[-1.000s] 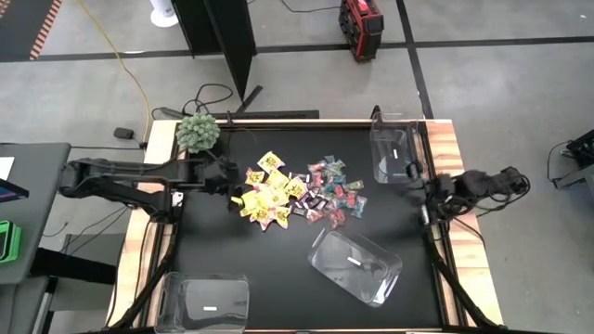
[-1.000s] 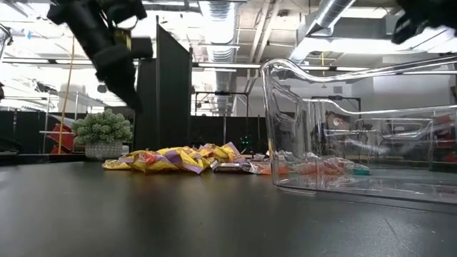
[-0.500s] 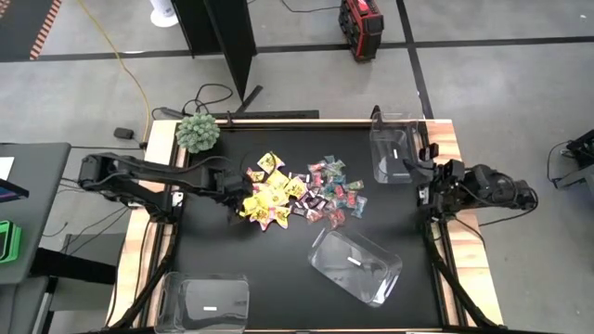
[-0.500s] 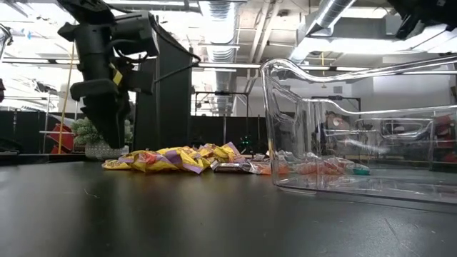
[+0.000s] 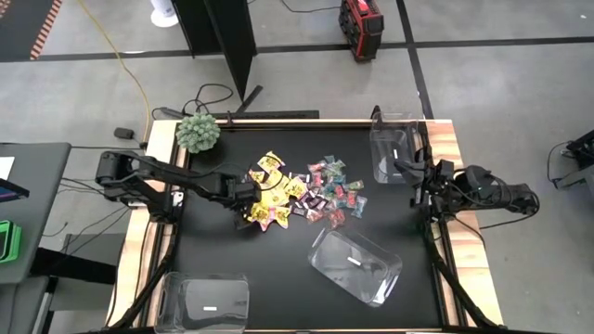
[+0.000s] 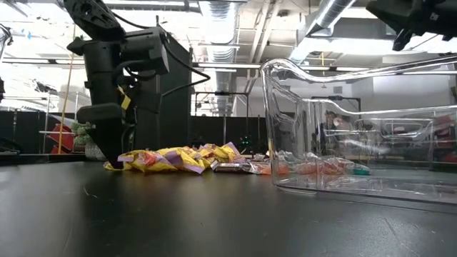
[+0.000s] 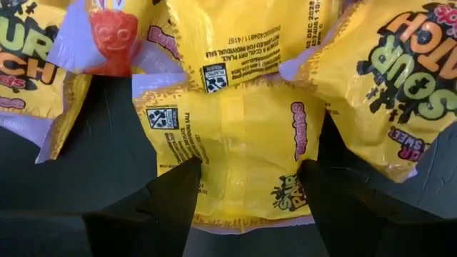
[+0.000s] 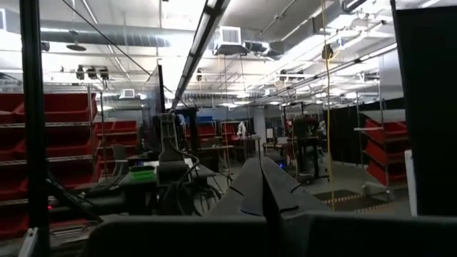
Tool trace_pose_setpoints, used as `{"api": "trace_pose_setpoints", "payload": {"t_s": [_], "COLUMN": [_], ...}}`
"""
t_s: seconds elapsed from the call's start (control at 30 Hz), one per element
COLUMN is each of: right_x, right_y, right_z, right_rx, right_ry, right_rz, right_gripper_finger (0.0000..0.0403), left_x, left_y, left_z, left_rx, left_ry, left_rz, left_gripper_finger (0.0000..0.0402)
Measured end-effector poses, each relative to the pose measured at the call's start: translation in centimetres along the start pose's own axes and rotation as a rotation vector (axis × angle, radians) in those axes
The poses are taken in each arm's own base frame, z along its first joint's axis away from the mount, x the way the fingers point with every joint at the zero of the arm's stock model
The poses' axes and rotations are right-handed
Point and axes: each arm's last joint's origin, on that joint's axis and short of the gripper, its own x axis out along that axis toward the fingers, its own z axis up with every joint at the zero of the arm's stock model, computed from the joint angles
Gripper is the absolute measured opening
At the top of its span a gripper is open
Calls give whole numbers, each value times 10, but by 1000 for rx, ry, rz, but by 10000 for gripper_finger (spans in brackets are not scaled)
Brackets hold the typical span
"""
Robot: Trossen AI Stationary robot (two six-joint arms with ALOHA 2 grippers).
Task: Sort candy
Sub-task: Put the yellow candy in the bottom left transparent container
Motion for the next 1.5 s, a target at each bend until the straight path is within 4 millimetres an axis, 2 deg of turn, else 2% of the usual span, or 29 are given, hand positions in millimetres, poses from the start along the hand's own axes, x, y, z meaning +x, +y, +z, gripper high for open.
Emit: {"api": "trace_pose_setpoints", "payload": {"t_s": [0.1, 0.17, 0.47, 0.63, 0.77, 0.87, 0.97, 1.07, 1.17, 1.27, 1.5], "right_x": [0, 0, 0, 0, 0, 0, 0, 0, 0, -1, -1], "right_y": [0, 0, 0, 0, 0, 0, 0, 0, 1, 1, 1], "right_z": [-2, -2, -4, -4, -4, -4, -4, -6, -9, -11, -14], "right_rx": [12, 25, 47, 98, 106, 105, 104, 95, 86, 77, 69], "right_ry": [16, 25, 37, 37, 37, 37, 40, 63, 87, 112, 137], "right_rz": [1, 4, 4, 3, 3, 3, 4, 3, 3, 3, 3], "right_gripper_finger": [0, 0, 0, 0, 0, 0, 0, 0, 0, 0, 0], "left_x": [2, 0, -16, -39, -80, -121, -160, -183, -193, -196, -188], "left_y": [1, 1, 6, 11, 9, -2, -16, -29, -46, -67, -123], "left_z": [0, -1, -6, -14, -14, -17, -29, -48, -67, -79, -87], "left_rx": [-19, -27, -33, -61, -53, 56, 164, 236, 326, 332, 292], "left_ry": [4, -3, -28, -30, -136, -286, -404, -437, -439, -386, -250], "left_rz": [33, 37, 76, 97, 70, -59, -230, -376, -487, -568, -719], "left_gripper_finger": [230, 206, 24, 21, 20, 19, 19, 19, 19, 19, 18]}}
